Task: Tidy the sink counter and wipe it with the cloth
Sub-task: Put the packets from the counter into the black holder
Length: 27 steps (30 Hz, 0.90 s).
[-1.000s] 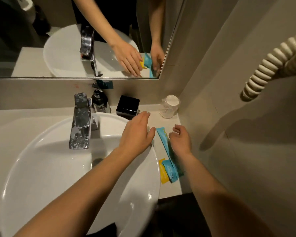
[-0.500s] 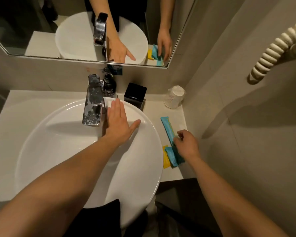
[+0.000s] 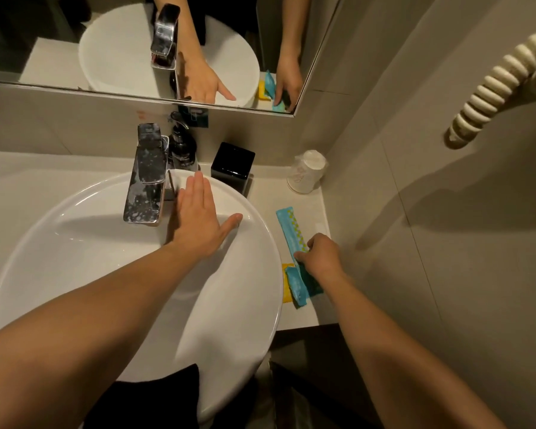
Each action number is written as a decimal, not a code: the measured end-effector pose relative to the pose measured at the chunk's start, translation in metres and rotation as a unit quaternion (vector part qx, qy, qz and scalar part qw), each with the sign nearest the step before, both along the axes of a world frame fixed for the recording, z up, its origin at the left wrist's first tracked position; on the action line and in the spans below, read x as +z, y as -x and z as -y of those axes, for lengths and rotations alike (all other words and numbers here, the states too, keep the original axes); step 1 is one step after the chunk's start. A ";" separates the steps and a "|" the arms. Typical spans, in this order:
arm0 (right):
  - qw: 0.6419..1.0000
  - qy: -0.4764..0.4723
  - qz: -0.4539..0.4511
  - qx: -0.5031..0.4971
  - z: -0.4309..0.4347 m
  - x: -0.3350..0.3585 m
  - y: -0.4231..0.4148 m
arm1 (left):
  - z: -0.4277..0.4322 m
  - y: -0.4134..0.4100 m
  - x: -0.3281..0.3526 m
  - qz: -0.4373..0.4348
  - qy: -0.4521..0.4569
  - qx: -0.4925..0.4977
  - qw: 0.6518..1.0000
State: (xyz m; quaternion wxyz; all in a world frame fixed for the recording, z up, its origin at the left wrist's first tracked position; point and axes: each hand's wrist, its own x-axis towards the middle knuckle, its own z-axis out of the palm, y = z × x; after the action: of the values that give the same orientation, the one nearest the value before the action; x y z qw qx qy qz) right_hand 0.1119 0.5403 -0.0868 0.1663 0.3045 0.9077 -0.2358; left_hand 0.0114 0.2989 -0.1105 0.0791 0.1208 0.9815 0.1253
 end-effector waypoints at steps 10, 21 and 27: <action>0.983 0.122 -0.135 -0.032 -0.006 0.027 0.021 | -0.001 -0.001 0.003 0.002 -0.004 0.008 1.000; 0.910 0.193 -0.364 0.038 0.077 0.114 0.138 | -0.001 0.000 0.006 0.002 -0.007 -0.004 1.000; 0.919 0.163 -0.354 0.054 0.105 0.093 0.175 | -0.002 0.000 0.007 -0.002 0.005 -0.005 1.000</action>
State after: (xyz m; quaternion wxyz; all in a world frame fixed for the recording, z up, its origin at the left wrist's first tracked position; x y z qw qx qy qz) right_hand -0.0632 0.4351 0.0064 -0.1059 0.1202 0.8712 -0.4640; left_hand 0.0109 0.3006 -0.1038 0.0787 0.1258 0.9817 0.1198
